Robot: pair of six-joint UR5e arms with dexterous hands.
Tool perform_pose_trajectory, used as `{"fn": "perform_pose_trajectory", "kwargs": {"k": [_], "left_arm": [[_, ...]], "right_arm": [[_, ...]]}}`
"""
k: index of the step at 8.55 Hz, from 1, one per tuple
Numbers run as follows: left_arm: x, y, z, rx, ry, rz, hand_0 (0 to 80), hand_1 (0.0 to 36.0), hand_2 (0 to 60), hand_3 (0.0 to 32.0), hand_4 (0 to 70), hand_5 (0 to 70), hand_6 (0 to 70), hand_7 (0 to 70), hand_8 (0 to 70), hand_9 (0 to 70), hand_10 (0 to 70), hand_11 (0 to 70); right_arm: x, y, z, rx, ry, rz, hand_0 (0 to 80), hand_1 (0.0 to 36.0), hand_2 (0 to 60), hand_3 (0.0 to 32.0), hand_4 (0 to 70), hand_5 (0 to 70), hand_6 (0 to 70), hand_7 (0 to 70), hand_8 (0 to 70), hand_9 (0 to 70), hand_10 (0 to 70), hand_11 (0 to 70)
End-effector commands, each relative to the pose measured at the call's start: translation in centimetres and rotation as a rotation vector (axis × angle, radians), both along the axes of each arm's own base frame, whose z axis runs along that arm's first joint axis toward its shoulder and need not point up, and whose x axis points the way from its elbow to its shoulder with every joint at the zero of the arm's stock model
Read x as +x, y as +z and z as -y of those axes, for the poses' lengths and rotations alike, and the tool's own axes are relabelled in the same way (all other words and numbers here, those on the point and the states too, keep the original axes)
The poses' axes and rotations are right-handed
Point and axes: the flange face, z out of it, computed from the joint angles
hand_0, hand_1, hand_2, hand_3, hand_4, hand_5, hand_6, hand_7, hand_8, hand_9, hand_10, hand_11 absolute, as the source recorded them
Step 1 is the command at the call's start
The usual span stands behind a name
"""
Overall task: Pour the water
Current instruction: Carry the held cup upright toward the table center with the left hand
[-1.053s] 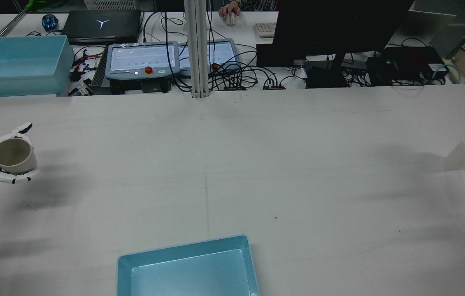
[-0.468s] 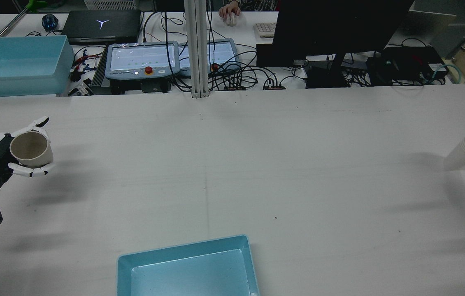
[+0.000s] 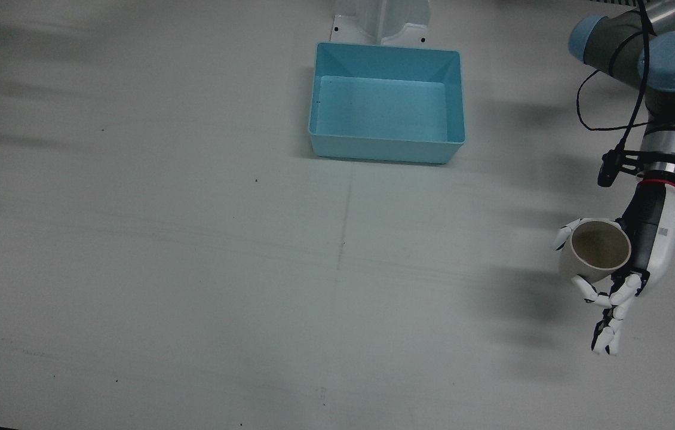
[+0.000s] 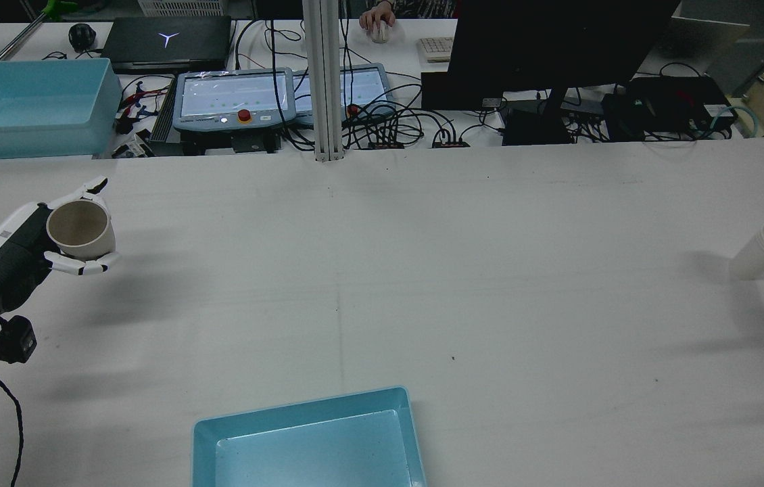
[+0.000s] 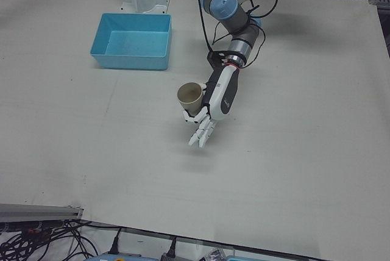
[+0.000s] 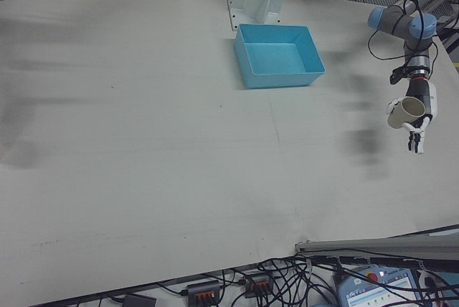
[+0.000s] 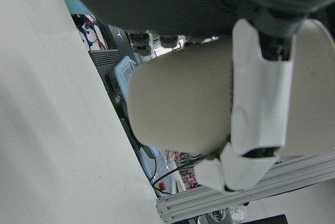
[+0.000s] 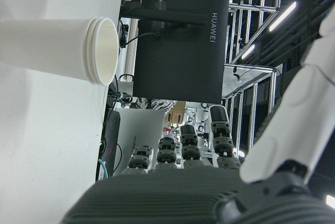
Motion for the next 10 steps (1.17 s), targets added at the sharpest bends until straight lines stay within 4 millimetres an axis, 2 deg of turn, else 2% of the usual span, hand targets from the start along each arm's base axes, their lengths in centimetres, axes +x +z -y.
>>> {"fn": "perform_pose_trajectory", "kwargs": {"k": [1, 2, 3, 4, 6, 7, 8, 9, 10], "left_arm": [[1.2, -1.2, 0.1, 0.006, 0.012, -0.010, 67.0, 36.0, 57.2, 0.0, 32.0, 70.0, 8.6, 9.6, 3.0, 1.5, 3.5, 8.0], [1.3, -1.0, 0.1, 0.003, 0.014, -0.006, 66.4, 36.0, 56.9, 0.0, 31.9, 70.0, 8.5, 9.7, 3.1, 1.6, 3.5, 8.1], [1.4, -0.9, 0.1, 0.001, 0.014, -0.004, 66.6, 36.0, 56.3, 0.0, 31.4, 70.0, 8.2, 9.3, 2.9, 1.3, 3.5, 7.9], [1.3, -0.9, 0.1, 0.001, 0.013, -0.005, 65.5, 36.0, 55.7, 0.0, 31.0, 70.0, 8.0, 9.1, 2.8, 1.1, 3.5, 8.0], [2.0, -0.4, -0.6, -0.003, 0.031, -0.005, 65.0, 36.0, 55.2, 0.0, 30.6, 69.4, 7.8, 8.9, 2.8, 1.2, 3.5, 8.0], [2.1, -0.4, -0.6, -0.001, 0.031, -0.007, 64.8, 36.0, 54.8, 0.0, 30.4, 69.0, 7.6, 8.9, 2.7, 1.1, 3.6, 8.1], [2.1, -0.4, -0.6, 0.002, 0.031, -0.011, 64.2, 36.0, 54.1, 0.0, 30.2, 68.5, 7.5, 8.7, 2.7, 1.2, 3.7, 8.2], [2.1, -0.2, -0.6, 0.002, 0.030, -0.011, 63.8, 36.0, 53.8, 0.0, 30.0, 68.0, 7.5, 8.6, 2.8, 1.2, 3.7, 8.2], [2.2, -0.3, -0.7, 0.004, 0.031, -0.012, 63.9, 36.0, 53.5, 0.0, 29.8, 67.7, 7.4, 8.6, 2.7, 1.1, 3.7, 8.2]], "right_arm": [[0.3, 4.1, -0.6, -0.048, 0.015, -0.008, 47.7, 6.7, 0.0, 0.0, 20.8, 21.0, 10.0, 17.6, 9.1, 10.2, 5.1, 8.0], [0.3, 5.8, -0.7, -0.072, 0.035, -0.017, 47.5, 6.5, 0.0, 0.0, 18.8, 20.4, 9.2, 16.8, 9.1, 10.2, 5.7, 8.9], [0.3, 6.2, -0.4, -0.066, 0.034, -0.020, 47.3, 6.3, 0.0, 0.0, 20.8, 21.1, 10.2, 17.6, 9.4, 10.5, 5.9, 9.1], [0.1, 5.6, 0.8, -0.050, 0.031, -0.021, 47.3, 6.2, 0.0, 0.0, 21.6, 20.9, 10.2, 17.4, 9.1, 10.1, 5.2, 8.2], [-1.4, 4.1, 5.6, -0.025, 0.002, -0.024, 48.2, 7.5, 0.0, 0.0, 24.4, 22.4, 11.3, 18.6, 9.0, 9.9, 4.0, 6.5], [-1.5, 3.9, 6.3, -0.036, 0.001, -0.039, 50.9, 11.2, 0.0, 0.0, 23.9, 23.2, 10.8, 18.2, 8.1, 8.7, 2.8, 5.1], [-1.5, 4.2, 6.1, -0.051, 0.000, -0.060, 52.0, 13.0, 0.0, 0.0, 22.9, 23.0, 10.1, 17.5, 7.5, 7.8, 2.0, 4.1], [-1.4, 5.0, 5.4, -0.070, 0.001, -0.072, 54.7, 16.7, 0.0, 0.0, 18.4, 22.9, 8.1, 15.3, 6.1, 6.3, 0.8, 2.8], [-1.3, 5.6, 4.8, -0.085, 0.001, -0.092, 54.0, 16.2, 0.0, 0.0, 17.0, 22.5, 7.4, 14.1, 5.5, 5.5, 0.6, 2.5]]}}
